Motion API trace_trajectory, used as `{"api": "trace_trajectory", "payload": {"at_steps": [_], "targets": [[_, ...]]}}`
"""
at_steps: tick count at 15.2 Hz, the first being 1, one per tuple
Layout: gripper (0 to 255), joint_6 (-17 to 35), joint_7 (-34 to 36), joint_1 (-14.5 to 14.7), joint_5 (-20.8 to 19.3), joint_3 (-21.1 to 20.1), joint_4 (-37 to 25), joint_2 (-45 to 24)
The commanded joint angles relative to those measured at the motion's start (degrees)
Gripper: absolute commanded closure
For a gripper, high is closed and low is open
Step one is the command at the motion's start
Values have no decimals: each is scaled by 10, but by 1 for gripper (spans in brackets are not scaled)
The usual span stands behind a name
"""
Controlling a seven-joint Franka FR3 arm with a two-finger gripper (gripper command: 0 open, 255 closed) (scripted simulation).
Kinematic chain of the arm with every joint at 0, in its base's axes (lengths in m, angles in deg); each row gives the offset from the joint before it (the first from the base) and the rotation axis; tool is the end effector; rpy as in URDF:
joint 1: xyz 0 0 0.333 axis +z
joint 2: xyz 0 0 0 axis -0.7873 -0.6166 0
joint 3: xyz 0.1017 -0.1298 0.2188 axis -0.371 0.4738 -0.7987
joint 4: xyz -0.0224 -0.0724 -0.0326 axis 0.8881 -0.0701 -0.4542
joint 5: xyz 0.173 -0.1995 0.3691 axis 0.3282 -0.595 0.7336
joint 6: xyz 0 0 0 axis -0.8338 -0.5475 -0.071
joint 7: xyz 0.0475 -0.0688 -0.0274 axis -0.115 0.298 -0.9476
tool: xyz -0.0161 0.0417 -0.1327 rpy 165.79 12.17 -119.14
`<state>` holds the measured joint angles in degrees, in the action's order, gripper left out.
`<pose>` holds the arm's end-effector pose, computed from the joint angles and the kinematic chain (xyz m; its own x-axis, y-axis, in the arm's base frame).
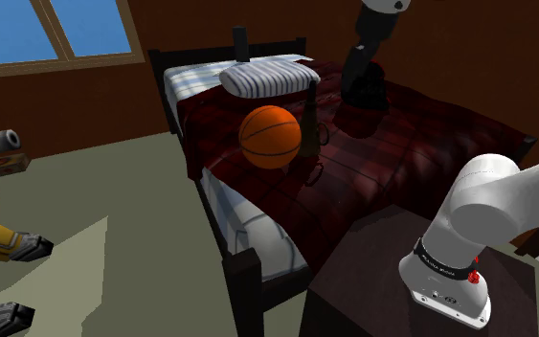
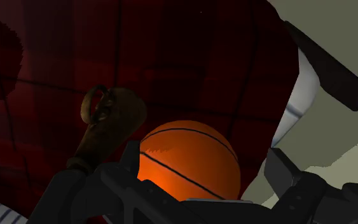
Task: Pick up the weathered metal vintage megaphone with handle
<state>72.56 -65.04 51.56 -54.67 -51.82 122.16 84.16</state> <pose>0.4076 0.0056 0.6000 0.9680 0.1089 0.2260 0.0718 -0.9835 0.1660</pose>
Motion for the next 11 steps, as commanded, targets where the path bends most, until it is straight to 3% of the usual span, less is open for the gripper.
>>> {"api": "trace_trajectory", "payload": {"at_steps": [1, 11], "targets": [[0, 0, 0, 0, 0, 0, 0, 0], [0, 153, -35, -26, 6, 92, -4, -140]]}}
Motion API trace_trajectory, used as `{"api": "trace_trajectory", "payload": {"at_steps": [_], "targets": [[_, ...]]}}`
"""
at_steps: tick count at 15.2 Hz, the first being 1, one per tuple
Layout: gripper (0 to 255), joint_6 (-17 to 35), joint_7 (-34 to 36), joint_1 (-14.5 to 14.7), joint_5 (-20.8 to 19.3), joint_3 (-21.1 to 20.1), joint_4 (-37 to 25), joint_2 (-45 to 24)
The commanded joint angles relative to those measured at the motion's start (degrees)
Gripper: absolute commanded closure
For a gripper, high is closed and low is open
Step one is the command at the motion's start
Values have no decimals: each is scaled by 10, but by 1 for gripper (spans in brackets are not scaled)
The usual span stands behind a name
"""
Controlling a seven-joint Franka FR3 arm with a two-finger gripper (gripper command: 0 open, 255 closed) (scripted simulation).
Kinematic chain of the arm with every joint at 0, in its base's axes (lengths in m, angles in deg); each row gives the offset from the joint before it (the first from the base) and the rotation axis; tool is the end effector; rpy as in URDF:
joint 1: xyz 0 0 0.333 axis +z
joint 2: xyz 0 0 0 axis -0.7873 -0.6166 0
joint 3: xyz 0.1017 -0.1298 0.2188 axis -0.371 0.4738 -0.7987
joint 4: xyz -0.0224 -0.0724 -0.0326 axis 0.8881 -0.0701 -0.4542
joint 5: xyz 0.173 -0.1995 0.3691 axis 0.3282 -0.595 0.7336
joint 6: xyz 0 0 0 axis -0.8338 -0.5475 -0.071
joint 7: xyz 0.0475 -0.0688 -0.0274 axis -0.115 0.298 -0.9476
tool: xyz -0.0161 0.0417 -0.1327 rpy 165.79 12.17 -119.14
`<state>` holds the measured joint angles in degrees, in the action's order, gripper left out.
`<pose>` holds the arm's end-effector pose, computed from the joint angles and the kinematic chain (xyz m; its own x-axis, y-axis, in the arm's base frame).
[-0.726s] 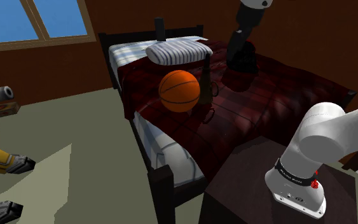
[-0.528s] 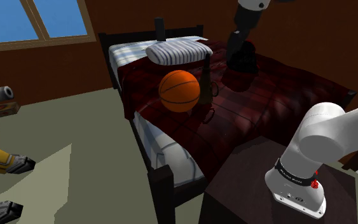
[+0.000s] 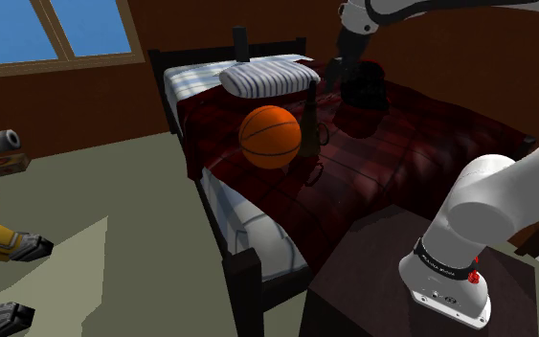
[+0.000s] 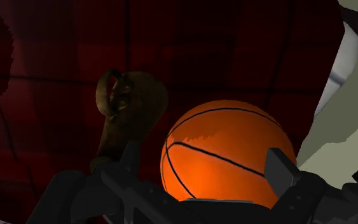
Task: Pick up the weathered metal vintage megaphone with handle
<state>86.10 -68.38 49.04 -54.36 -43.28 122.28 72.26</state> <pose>0.4763 -0.0862 0.5320 0.9675 0.0153 0.2526 -0.0063 -0.9964 0.0844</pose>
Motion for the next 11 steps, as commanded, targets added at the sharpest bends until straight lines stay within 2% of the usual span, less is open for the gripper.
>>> {"api": "trace_trajectory", "payload": {"at_steps": [1, 6, 11], "targets": [[0, 31, -6, -2, 7, 16, -10, -37], [0, 94, -34, -6, 34, 62, -40, -126], [0, 143, -75, -6, 84, 107, -87, -223]]}}
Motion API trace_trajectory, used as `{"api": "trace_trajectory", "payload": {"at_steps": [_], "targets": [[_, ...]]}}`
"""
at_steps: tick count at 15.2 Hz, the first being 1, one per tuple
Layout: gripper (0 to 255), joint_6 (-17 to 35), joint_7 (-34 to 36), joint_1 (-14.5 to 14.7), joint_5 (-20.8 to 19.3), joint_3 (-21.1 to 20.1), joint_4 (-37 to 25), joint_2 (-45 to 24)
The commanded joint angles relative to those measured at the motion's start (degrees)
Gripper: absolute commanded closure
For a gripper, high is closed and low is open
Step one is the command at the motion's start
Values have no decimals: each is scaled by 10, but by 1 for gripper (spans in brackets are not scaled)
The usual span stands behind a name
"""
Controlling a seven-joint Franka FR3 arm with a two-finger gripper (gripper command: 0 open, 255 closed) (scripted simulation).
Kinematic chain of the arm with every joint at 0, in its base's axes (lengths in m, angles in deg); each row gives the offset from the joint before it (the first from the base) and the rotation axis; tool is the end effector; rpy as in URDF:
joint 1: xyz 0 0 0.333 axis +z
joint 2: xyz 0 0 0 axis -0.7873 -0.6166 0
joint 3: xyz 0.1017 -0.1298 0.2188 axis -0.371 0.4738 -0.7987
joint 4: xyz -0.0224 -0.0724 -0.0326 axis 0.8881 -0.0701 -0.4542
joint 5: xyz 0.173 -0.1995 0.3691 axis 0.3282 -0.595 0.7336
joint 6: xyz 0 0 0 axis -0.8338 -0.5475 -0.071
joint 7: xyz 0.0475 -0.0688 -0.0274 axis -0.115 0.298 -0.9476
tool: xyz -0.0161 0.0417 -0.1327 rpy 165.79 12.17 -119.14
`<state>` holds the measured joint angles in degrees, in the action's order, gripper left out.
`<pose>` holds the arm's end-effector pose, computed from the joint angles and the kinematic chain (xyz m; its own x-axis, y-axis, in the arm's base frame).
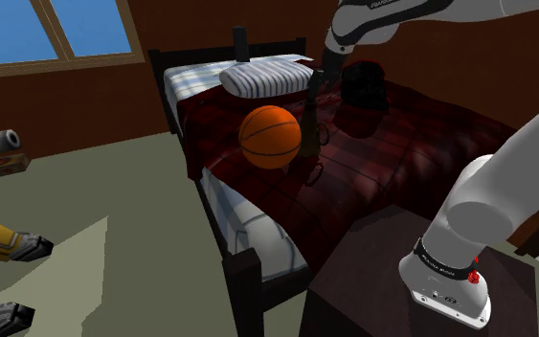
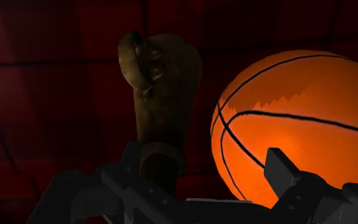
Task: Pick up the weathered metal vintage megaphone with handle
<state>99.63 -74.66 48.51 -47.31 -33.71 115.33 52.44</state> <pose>0.5493 -0.1878 0.4424 0.9558 -0.1017 0.2760 -0.1005 -0.9948 -0.0186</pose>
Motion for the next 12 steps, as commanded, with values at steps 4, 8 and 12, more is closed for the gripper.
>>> {"api": "trace_trajectory", "payload": {"at_steps": [4, 8, 12], "targets": [[0, 33, -40, -2, 51, 31, -43, -81], [0, 63, -47, -2, 57, 32, -20, -89], [0, 82, -52, -1, 61, 33, -6, -95]]}}
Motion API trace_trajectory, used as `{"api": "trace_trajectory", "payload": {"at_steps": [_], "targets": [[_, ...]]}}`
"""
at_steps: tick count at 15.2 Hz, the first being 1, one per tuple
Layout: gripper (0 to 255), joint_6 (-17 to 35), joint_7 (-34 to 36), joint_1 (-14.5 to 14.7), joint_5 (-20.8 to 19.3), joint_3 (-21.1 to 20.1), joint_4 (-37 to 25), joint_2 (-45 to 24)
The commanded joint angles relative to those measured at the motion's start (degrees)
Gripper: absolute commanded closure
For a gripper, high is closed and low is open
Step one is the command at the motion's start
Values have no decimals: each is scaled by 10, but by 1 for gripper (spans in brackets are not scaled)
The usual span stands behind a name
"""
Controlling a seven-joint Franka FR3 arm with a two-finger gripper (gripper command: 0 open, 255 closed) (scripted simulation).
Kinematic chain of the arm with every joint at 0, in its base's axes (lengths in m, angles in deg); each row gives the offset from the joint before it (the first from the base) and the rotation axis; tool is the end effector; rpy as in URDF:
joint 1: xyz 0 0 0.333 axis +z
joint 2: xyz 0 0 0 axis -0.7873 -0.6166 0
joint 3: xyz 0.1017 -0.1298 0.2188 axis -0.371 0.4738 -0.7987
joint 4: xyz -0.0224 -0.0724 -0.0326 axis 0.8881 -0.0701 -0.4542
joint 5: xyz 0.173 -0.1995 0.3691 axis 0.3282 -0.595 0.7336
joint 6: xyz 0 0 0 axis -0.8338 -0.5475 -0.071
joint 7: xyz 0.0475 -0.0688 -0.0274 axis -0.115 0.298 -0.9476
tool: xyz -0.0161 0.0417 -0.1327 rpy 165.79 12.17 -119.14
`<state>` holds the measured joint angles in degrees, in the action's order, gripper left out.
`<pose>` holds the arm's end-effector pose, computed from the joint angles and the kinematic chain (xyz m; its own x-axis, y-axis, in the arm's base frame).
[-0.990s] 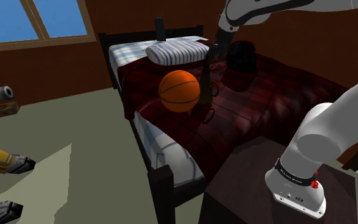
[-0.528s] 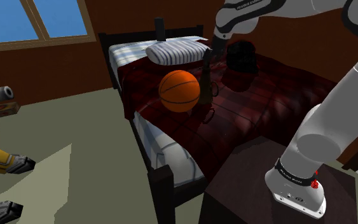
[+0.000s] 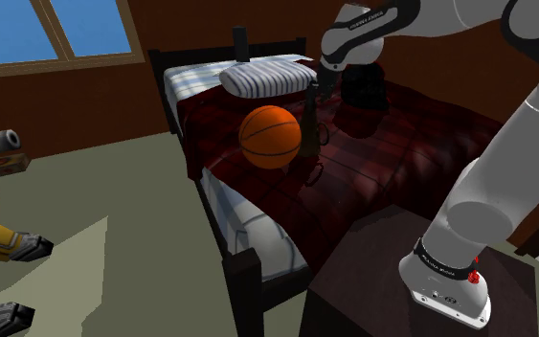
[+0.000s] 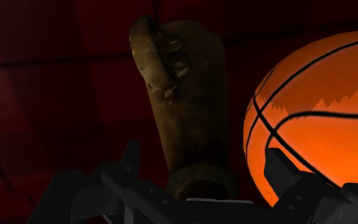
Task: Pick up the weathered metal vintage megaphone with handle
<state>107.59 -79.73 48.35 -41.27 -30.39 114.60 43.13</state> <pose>0.5673 -0.2261 0.3724 0.9489 -0.1410 0.2822 -0.1317 -0.9899 -0.0519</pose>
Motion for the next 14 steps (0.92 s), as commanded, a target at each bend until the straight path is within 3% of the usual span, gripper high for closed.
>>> {"api": "trace_trajectory", "payload": {"at_steps": [1, 10, 14], "targets": [[255, 3, 0, 0, 0, 0, 3, 0], [255, 3, -1, 0, 1, 0, 1, -2], [255, -27, 6, 0, -6, -1, -21, 7]]}}
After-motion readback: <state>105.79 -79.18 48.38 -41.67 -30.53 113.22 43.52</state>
